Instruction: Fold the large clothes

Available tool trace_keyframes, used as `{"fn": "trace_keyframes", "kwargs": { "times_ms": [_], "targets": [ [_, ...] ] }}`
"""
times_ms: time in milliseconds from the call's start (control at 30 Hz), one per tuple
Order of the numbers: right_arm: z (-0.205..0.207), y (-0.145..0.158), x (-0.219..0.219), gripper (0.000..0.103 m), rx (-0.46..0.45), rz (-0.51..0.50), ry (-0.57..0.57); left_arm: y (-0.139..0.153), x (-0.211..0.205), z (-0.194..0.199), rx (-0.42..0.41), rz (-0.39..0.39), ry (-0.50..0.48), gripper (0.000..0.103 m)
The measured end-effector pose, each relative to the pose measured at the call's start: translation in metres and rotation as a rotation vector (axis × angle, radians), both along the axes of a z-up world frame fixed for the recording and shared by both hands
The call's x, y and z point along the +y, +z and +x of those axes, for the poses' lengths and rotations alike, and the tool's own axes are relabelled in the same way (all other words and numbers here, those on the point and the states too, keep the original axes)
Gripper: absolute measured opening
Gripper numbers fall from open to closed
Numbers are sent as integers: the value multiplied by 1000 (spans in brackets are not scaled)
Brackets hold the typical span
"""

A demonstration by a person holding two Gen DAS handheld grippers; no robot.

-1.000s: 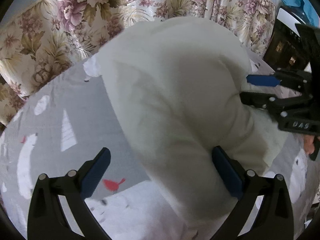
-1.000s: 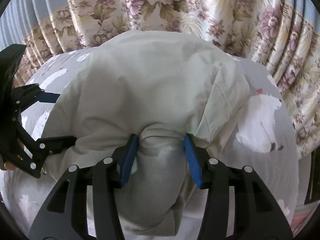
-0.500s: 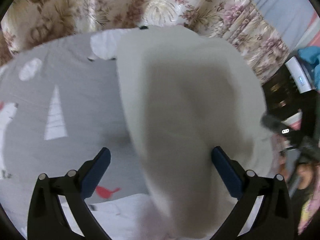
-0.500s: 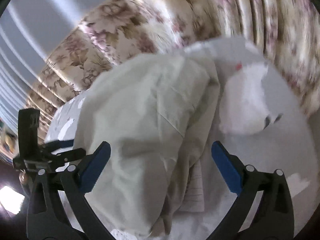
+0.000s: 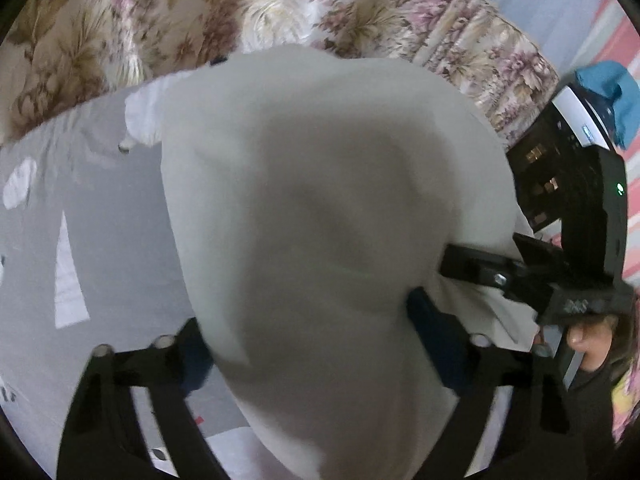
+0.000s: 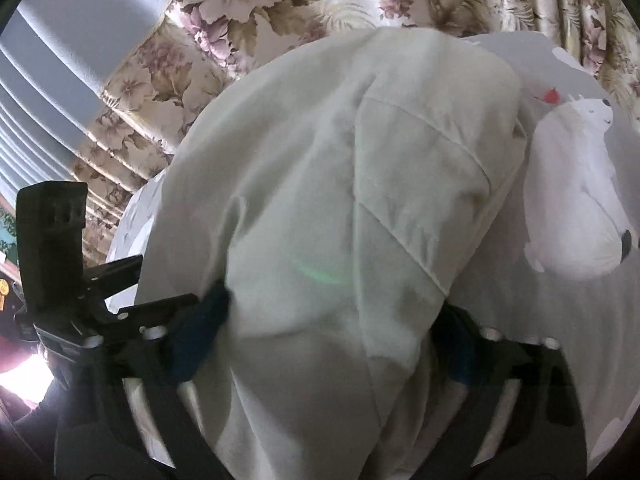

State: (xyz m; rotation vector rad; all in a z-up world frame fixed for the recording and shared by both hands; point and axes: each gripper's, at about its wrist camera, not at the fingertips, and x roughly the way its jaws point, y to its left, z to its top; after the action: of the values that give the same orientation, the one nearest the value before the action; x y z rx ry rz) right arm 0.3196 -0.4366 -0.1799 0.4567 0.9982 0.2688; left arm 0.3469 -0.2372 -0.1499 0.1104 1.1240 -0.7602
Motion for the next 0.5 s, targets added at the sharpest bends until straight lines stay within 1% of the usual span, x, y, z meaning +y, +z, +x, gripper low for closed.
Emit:
{"fn": "trace_keyframes", "kwargs": {
  "times_ms": [33,67,100,133,200,267,300,400,467,500],
  "targets": [
    [-1,0,1,77,0,1,0,3,-2,-3,-25,8,-15,74],
    [-1,1,1,72,0,3,-2,6,-3,-5,-40,16,-24,72],
    [-2,2,2,69,-5,0,-5,9,-5,-6,-47,20,-28,66],
    [-4,6,3,63,-14,-11,-7,13,-6,-6,-52,24,-34,61],
    [-5,10,3,58,-25,-20,-18,19,-9,-5,-55,26,-41,55],
    [-8,16,3,50,-48,-5,-41,30,-12,-7,-77,28,-52,52],
    [-11,19,2,48,-65,2,-53,36,-12,-9,-90,25,-57,49],
    [-22,40,6,35,-144,41,-64,56,-11,-15,-118,2,-69,43],
    [-30,57,10,20,-190,63,-56,71,-4,-22,-134,-24,-75,42],
    [-34,66,15,19,-209,54,-54,77,-1,-25,-142,-32,-76,41]
  ]
}}
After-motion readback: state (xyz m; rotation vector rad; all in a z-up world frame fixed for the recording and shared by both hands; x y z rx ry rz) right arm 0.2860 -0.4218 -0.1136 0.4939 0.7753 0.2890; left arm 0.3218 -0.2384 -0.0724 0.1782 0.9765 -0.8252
